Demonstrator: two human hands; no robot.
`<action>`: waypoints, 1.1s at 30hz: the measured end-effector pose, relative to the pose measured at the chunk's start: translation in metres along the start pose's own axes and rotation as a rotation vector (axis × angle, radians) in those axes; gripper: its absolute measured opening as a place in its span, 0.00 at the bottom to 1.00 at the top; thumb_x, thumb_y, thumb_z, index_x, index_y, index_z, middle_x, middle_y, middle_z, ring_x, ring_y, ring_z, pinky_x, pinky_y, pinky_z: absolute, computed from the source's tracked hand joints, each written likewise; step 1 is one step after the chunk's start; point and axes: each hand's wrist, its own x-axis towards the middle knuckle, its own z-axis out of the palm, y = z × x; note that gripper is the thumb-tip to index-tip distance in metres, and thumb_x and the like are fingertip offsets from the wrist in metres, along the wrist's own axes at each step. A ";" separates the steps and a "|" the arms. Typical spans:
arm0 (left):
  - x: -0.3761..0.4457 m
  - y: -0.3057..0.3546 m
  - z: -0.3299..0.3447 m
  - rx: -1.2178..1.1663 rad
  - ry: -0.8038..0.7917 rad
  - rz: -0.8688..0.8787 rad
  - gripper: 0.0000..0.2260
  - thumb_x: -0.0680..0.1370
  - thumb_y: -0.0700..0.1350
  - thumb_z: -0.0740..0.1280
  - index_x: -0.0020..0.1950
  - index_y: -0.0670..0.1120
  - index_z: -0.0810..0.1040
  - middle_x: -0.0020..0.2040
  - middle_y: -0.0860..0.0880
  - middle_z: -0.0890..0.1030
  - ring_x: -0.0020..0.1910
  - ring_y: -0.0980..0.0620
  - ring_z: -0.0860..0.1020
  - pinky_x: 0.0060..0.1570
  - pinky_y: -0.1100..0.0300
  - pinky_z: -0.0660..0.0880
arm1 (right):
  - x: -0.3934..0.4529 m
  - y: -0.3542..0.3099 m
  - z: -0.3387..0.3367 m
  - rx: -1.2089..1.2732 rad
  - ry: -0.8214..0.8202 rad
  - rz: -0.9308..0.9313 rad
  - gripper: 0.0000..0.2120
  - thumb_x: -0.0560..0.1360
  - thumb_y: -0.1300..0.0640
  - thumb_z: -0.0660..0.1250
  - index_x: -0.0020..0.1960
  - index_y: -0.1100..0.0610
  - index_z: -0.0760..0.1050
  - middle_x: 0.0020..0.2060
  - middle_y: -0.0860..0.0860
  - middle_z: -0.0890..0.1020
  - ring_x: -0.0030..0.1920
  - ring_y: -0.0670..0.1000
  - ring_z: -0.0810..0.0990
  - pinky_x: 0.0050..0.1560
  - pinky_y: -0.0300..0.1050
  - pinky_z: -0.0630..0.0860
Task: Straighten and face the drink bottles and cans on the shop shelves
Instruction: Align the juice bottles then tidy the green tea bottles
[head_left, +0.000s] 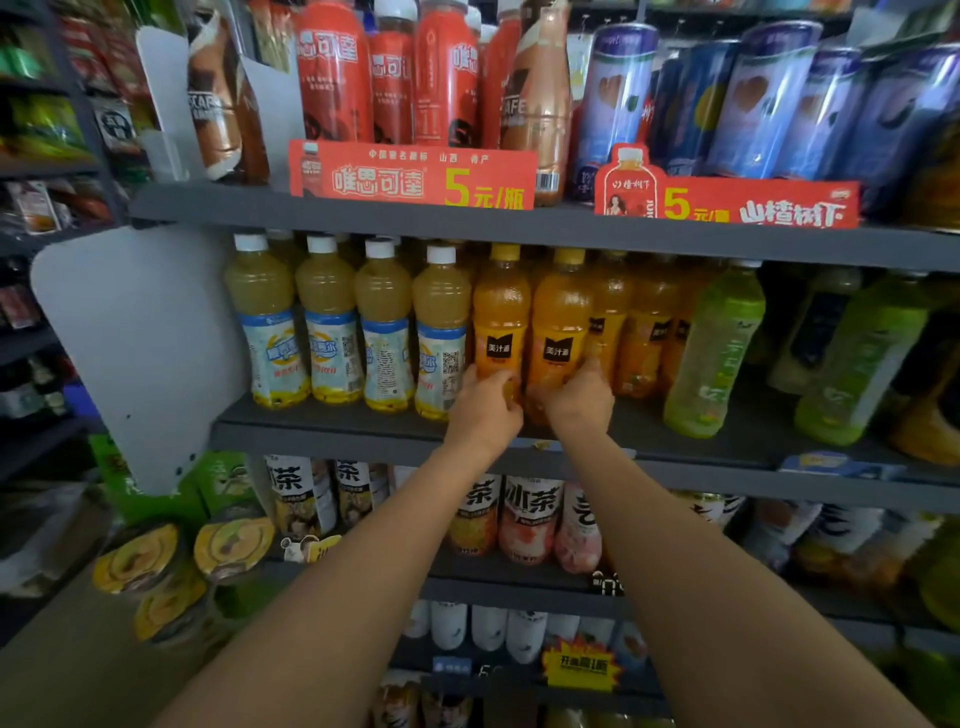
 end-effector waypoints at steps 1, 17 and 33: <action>0.001 -0.001 0.000 0.006 -0.008 -0.002 0.19 0.77 0.40 0.62 0.67 0.49 0.70 0.70 0.44 0.63 0.68 0.43 0.65 0.68 0.53 0.64 | 0.000 -0.001 0.001 -0.013 0.002 -0.006 0.35 0.66 0.51 0.75 0.67 0.59 0.62 0.65 0.59 0.71 0.65 0.63 0.70 0.63 0.57 0.71; 0.004 -0.006 0.001 0.095 -0.059 0.052 0.22 0.76 0.41 0.63 0.71 0.49 0.67 0.72 0.44 0.61 0.71 0.43 0.62 0.69 0.53 0.63 | 0.005 0.001 -0.004 -0.117 -0.075 -0.046 0.29 0.73 0.55 0.69 0.70 0.58 0.61 0.66 0.60 0.69 0.66 0.62 0.69 0.64 0.55 0.68; -0.015 0.070 0.041 -0.010 0.157 0.320 0.11 0.77 0.40 0.61 0.58 0.45 0.75 0.62 0.47 0.68 0.54 0.46 0.75 0.55 0.54 0.74 | 0.013 0.042 -0.112 -0.032 0.292 0.186 0.34 0.73 0.51 0.69 0.70 0.65 0.58 0.68 0.61 0.64 0.70 0.62 0.61 0.66 0.54 0.63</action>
